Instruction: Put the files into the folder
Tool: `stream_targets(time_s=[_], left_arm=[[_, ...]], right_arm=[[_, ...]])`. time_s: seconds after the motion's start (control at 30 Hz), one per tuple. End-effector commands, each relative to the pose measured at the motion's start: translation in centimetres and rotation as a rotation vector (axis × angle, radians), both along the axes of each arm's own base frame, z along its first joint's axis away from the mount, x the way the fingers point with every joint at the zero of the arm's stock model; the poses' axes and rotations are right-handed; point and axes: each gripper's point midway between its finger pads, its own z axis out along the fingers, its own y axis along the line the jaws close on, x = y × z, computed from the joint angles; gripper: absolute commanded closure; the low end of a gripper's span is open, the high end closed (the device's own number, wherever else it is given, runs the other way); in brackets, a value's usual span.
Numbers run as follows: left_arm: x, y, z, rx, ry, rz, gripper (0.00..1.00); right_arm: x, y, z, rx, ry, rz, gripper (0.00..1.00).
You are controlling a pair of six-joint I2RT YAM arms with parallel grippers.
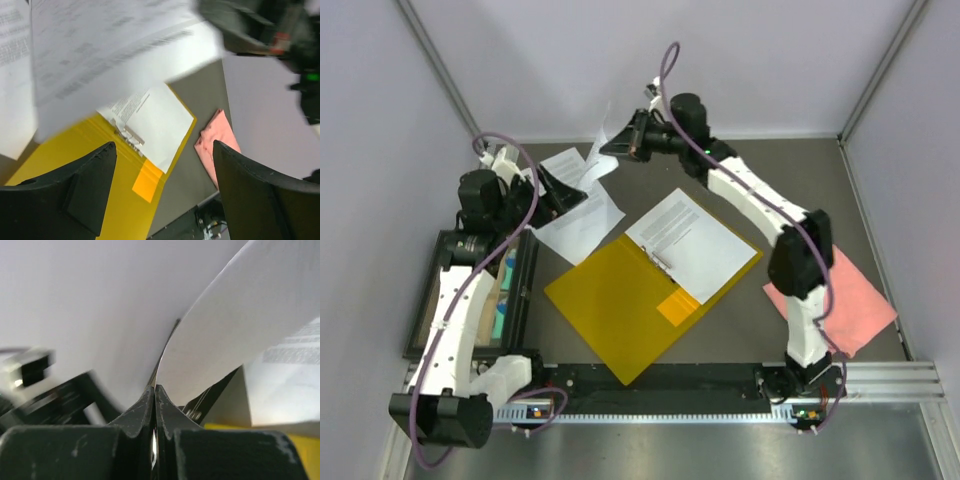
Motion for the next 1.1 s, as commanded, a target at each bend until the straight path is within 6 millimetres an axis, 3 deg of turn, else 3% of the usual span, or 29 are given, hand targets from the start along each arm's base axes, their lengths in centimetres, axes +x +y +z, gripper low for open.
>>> stream_targets(time_s=[0.0,0.03,0.07,0.1,0.13,0.17,0.23,0.27,0.3,0.37,0.4,0.57,0.77,1.0,1.07], left_arm=[[-1.6,-0.9,-2.2,-0.046,0.065,-0.051,0.18],[-1.7,-1.0,-2.8,-0.054,0.076,-0.055,0.18],[-1.7,-1.1,-3.1,-0.057,0.080,-0.059,0.18],[-1.9,-1.3,-3.3,-0.062,0.081,-0.072,0.18],[-2.0,-1.4,-3.8,-0.066,0.090,-0.080,0.18],[-2.1,-1.5,-4.1,-0.068,0.094,-0.085,0.18],[-2.3,-1.9,-4.6,-0.072,0.103,-0.108,0.18],[-2.4,-2.0,-4.7,-0.075,0.099,-0.117,0.18],[-2.5,-2.2,-4.8,-0.075,0.099,-0.126,0.18],[-2.9,-2.7,-5.2,-0.085,0.099,-0.156,0.18],[-3.0,-2.8,-5.3,-0.087,0.098,-0.165,0.18],[-4.0,-4.0,-6.8,-0.106,0.114,-0.232,0.18],[-4.9,-4.9,-7.6,-0.080,0.112,-0.292,0.18],[-5.3,-6.2,-8.5,-0.056,0.127,-0.343,0.18],[-5.4,-6.7,-8.6,-0.051,0.130,-0.358,0.18]], right_arm=[[-6.2,-5.2,1.6,-0.043,0.022,0.107,1.00],[-7.3,-6.7,-1.2,-0.110,0.022,0.114,1.00],[-9.3,-8.4,-0.6,-0.147,0.020,0.112,1.00],[-10.3,-9.9,-3.2,-0.208,0.052,0.102,1.00],[-10.6,-11.5,-4.0,-0.259,0.004,0.101,1.00],[-12.2,-13.5,-4.6,-0.320,0.031,0.091,1.00],[-13.0,-16.9,-8.0,-0.432,0.039,0.079,1.00],[-13.6,-18.5,-7.9,-0.467,0.018,0.050,1.00],[-14.9,-20.4,-10.3,-0.551,0.089,0.041,1.00],[-14.6,-24.2,-12.4,-0.745,0.062,-0.046,1.00],[-15.9,-25.9,-13.1,-0.821,0.066,-0.043,1.00],[-16.0,-32.0,-15.7,-1.103,0.100,-0.162,1.00],[-14.4,-34.4,-16.0,-1.233,0.063,-0.236,1.00],[-11.7,-34.0,-15.3,-1.279,-0.045,-0.180,1.00],[-11.1,-33.0,-15.2,-1.249,-0.079,-0.138,1.00]])
